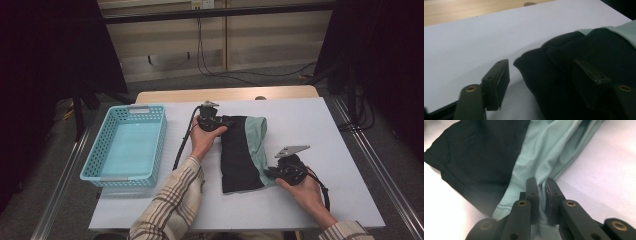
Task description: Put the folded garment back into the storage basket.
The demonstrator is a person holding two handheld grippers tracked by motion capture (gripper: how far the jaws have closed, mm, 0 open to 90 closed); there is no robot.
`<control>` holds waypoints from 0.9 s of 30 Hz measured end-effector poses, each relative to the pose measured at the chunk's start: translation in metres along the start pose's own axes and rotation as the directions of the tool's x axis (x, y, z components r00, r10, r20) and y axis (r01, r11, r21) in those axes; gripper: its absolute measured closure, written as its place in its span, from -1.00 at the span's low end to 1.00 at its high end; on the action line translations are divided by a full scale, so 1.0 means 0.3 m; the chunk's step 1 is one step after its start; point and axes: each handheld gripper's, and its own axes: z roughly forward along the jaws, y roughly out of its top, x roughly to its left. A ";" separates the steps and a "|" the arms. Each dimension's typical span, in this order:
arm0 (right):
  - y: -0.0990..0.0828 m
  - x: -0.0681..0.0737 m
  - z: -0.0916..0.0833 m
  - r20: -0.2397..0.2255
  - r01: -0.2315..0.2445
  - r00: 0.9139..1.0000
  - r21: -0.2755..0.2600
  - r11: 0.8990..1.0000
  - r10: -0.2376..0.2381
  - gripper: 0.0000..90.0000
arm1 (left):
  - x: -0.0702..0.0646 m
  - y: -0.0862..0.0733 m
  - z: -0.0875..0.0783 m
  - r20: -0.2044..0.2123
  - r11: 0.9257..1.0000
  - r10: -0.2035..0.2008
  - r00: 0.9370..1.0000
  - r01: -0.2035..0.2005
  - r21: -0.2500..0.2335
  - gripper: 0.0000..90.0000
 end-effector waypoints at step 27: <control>-0.002 0.002 -0.002 -0.003 -0.038 0.999 -0.020 0.999 0.038 0.88 | -0.019 -0.008 0.003 0.022 0.999 -0.038 0.999 0.039 -0.039 0.66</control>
